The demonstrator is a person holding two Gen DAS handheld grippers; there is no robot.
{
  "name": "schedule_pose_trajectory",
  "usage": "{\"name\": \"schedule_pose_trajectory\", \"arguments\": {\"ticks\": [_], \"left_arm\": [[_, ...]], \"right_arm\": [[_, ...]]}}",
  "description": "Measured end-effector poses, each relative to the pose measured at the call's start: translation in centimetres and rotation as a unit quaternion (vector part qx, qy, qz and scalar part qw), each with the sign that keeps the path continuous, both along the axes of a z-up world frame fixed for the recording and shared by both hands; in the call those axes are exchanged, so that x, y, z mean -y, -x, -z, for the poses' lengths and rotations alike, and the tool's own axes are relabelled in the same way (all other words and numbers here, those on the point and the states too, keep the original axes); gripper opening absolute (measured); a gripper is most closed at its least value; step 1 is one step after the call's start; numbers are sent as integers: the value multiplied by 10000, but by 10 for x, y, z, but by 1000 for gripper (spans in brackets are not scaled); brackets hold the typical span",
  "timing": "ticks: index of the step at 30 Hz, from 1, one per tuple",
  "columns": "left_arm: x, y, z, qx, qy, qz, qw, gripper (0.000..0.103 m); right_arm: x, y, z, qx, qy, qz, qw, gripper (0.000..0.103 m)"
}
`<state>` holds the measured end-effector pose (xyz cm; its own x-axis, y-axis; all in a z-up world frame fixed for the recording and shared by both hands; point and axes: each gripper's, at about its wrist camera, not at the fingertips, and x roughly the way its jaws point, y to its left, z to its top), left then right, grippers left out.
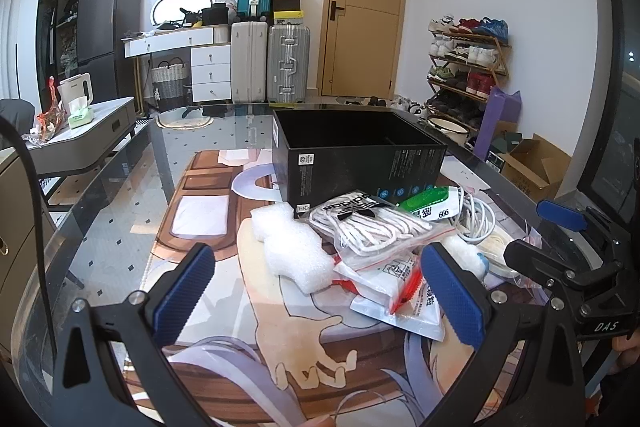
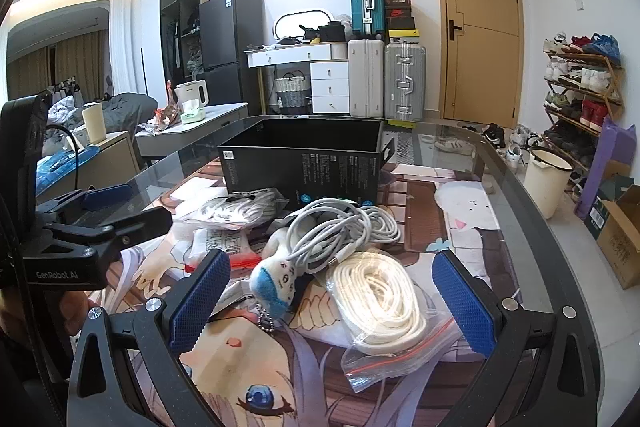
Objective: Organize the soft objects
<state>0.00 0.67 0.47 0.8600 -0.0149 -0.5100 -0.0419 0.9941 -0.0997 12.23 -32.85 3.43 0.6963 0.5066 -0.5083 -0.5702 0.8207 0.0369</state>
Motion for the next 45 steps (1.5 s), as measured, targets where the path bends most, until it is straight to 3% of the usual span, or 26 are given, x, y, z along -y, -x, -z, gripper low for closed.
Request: {"name": "schedule_pose_trajectory", "arguments": {"ticks": [16, 25, 31, 39, 45], "left_arm": [[-5, -5, -3, 22, -108, -56, 9999, 103], [-16, -11, -8, -3, -342, -227, 9992, 103], [-22, -21, -7, -241, -439, -167, 9986, 103], [-37, -40, 2, -552, -155, -291, 9979, 103], [-47, -53, 12, -853, 9, -370, 9957, 103]], "right_arm": [[11, -3, -14, -34, 7, 88, 10000, 102], [7, -13, -12, -139, 273, 184, 9994, 102], [10, -23, -12, -266, 448, 217, 9984, 102], [9, -45, 5, -848, 978, 238, 9913, 102], [12, -61, 16, -1225, 1092, 154, 9863, 102]]}}
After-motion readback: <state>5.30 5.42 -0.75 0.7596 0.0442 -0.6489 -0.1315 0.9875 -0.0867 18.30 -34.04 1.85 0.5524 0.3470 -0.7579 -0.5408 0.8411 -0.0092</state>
